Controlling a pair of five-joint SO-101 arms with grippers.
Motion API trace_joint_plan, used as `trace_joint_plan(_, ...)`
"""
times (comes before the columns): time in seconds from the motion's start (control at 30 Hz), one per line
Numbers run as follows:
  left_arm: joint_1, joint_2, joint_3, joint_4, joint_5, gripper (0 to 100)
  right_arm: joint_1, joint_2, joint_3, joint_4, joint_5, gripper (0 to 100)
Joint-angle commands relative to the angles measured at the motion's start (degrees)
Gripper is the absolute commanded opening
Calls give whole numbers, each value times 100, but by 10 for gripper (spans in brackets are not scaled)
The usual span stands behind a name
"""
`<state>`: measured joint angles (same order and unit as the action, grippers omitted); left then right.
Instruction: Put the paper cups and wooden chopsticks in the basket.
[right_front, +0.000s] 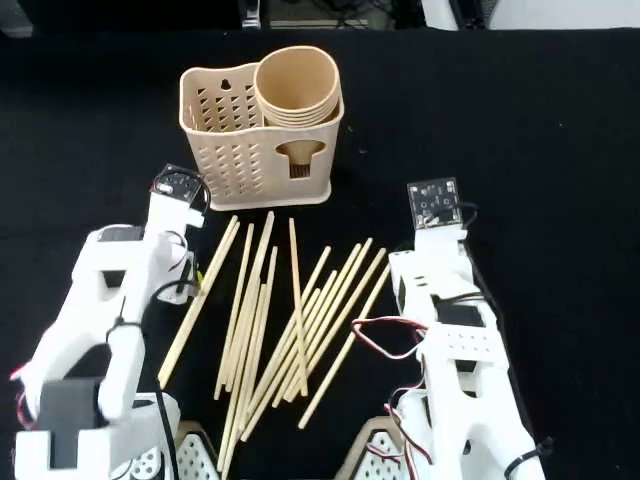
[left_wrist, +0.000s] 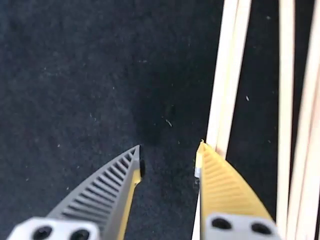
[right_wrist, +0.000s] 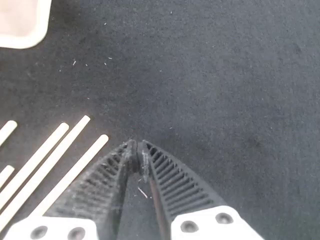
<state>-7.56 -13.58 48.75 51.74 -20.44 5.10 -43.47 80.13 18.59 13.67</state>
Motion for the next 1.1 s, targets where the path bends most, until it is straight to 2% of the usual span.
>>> trace_joint_plan(0.0,119,246,-426,-62,114,193,-35,-119,-31,-105,-9,12)
trace_joint_plan(0.13,101,264,-523,9,158,193,-35,-119,-31,-105,-9,12)
trace_joint_plan(0.3,154,79,-1121,932,167,193,-44,-119,-31,-105,-9,12)
trace_joint_plan(0.4,242,-9,-1279,1169,141,193,-44,-119,-31,-105,-9,12)
trace_joint_plan(0.6,787,404,-1033,1125,-422,193,-44,-119,-31,-105,-9,12)
trace_joint_plan(0.8,558,888,-1033,510,-440,193,-44,-119,-22,-105,-9,12)
trace_joint_plan(1.07,567,1257,-1042,466,-431,188,-44,-119,-22,-105,-9,12)
